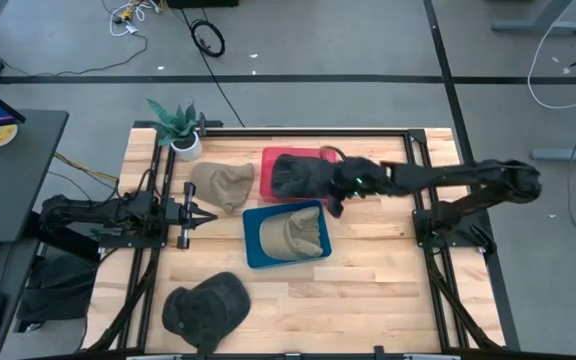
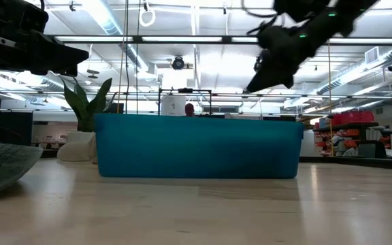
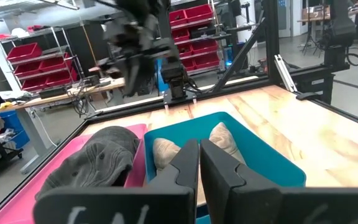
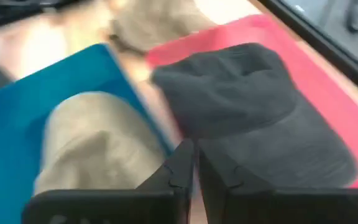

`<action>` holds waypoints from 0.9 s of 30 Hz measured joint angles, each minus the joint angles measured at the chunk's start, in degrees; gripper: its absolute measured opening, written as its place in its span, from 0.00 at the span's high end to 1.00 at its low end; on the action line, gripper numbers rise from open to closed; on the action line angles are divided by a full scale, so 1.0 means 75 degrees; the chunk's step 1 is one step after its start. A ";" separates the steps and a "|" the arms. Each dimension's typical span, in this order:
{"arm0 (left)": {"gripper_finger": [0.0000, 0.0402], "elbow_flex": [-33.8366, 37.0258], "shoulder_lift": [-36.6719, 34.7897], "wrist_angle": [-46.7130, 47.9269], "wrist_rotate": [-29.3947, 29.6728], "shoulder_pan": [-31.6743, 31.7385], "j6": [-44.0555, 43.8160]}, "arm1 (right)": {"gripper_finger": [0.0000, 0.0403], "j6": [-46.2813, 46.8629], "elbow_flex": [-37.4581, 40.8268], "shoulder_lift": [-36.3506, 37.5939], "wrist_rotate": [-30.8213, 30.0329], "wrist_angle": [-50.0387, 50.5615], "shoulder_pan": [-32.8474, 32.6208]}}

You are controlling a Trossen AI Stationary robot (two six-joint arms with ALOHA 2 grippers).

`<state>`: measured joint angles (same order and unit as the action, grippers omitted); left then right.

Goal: Pick & Place hat
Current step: Put the black cap into the red bin

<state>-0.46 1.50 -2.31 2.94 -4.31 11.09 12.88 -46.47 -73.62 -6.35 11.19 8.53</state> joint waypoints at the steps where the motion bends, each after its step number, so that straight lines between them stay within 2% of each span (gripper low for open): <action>1: 0.95 0.0000 0.0000 0.0003 -0.0002 -0.0001 0.0000 | 0.93 -0.0055 0.0345 0.0272 0.0085 -0.0325 -0.0198; 5: 0.95 0.0000 0.0000 0.0012 0.0000 -0.0001 0.0000 | 0.93 -0.0264 0.1395 0.1448 0.0509 -0.1808 -0.0819; 11: 0.95 0.0001 0.0000 0.0006 0.0000 0.0001 0.0000 | 0.93 -0.0821 0.2517 0.3197 0.0901 -0.2962 -0.1384; 27: 0.95 0.0001 0.0000 0.0001 -0.0003 -0.0001 0.0000 | 0.93 -0.1058 0.4418 0.6800 0.1002 -0.3356 -0.1839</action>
<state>-0.46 1.50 -2.29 2.92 -4.32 11.09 4.95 -13.33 -22.62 1.17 -13.98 -5.27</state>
